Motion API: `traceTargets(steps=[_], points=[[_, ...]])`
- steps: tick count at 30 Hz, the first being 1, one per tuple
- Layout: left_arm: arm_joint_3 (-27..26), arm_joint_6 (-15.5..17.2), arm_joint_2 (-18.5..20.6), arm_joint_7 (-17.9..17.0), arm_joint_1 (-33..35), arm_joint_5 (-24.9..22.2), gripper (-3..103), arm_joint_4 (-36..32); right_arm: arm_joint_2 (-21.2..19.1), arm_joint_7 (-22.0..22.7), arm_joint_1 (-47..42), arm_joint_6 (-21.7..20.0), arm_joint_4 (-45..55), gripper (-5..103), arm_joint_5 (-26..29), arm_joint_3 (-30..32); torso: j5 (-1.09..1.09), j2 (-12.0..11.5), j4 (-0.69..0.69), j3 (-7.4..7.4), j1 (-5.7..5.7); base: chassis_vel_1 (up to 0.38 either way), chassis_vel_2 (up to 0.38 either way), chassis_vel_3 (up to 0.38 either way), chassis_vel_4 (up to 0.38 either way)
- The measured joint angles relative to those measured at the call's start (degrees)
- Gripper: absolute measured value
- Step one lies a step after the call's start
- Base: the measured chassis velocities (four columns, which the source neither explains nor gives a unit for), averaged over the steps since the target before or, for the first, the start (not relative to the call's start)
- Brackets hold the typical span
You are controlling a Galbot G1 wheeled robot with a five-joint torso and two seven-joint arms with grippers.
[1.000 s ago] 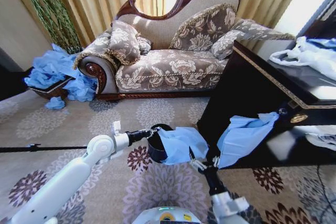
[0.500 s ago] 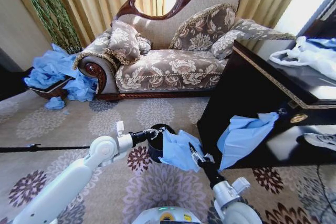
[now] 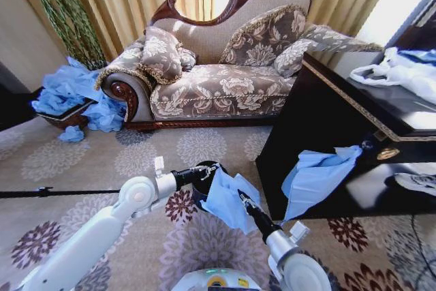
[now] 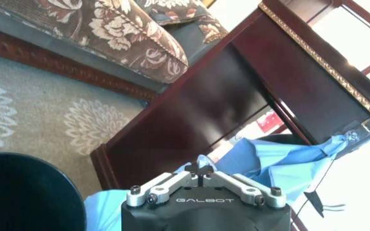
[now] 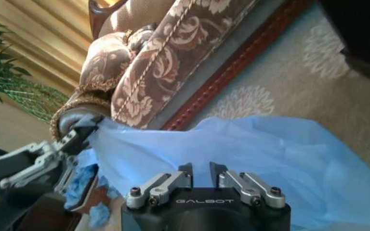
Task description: Place a garbage bag over the trash bin.
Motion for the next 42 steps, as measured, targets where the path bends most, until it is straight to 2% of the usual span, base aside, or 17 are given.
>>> traceTargets(steps=[1,4,7,16,20,24,26,30,32,36,42], points=[[0.0,0.0,0.0,0.0,0.0,0.0,0,0.0,0.0,0.0,0.0,0.0,0.0,18,0.0,0.0,0.0,0.0,0.0,0.0,0.0,0.0,0.0,0.0,0.0],[0.1,-0.2,-0.2,-0.4,0.0,-0.7,0,-0.9,0.6,0.2,2.0,-0.1,-2.6,5,0.0,-1.6,0.0,0.0,0.0,0.0,0.0,0.0,0.0,0.0,0.0],[0.1,-0.2,-0.2,-0.5,0.0,-1.1,0,-1.8,1.2,0.2,4.2,-0.1,-5.0,1,0.0,-2.4,0.0,0.0,0.02,0.0,0.0,0.0,0.0,0.0,0.0],[0.8,-0.5,-0.7,-2.1,-1.9,-4.4,0,-3.3,3.0,1.2,8.6,0.0,-10.5,0,-0.1,-4.8,0.0,0.0,0.01,0.0,0.0,0.0,0.0,0.0,0.0],[1.2,-0.7,-0.8,-2.9,-3.4,-6.1,0,-4.1,3.9,0.4,9.8,0.7,-13.2,0,-3.4,-5.4,0.0,0.0,0.01,0.0,0.0,0.0,0.0,0.0,0.0],[1.2,-0.8,-0.7,-3.3,-3.9,-6.9,0,-4.8,3.8,-0.3,10.3,1.2,-14.0,0,-5.1,-5.3,0.0,0.0,0.01,0.0,0.0,0.0,0.0,0.0,0.0],[0.4,-1.2,0.0,-4.6,-5.5,-9.7,0,-8.1,2.8,-1.3,11.4,1.8,-14.1,0,-7.1,-4.7,0.0,0.0,0.0,0.0,0.0,0.0,0.0,0.0,0.0],[-0.3,-1.7,0.7,-5.1,-6.2,-10.4,0,-9.8,2.0,-0.5,13.4,2.1,-13.0,0,-7.4,-5.9,0.0,0.0,0.0,0.0,0.0,0.0,0.0,0.0,0.0],[-1.4,-2.3,1.7,-5.1,-6.7,-10.5,0,-10.5,1.5,1.7,17.3,2.5,-12.4,0,-7.0,-8.8,0.0,0.0,0.01,0.0,0.0,0.0,0.0,0.0,0.0],[-2.3,-2.8,2.4,-5.1,-7.0,-10.6,0,-10.2,1.1,2.9,21.3,2.6,-12.8,0,-6.6,-11.1,0.0,0.0,0.01,0.0,0.0,0.0,0.0,0.0,0.0],[-3.8,-4.5,1.7,-4.7,-7.2,-10.3,0,-5.9,0.8,4.2,30.5,2.5,-17.2,0,-5.4,-16.4,0.0,0.0,0.02,0.01,0.0,0.0,0.0,0.0,0.0]])
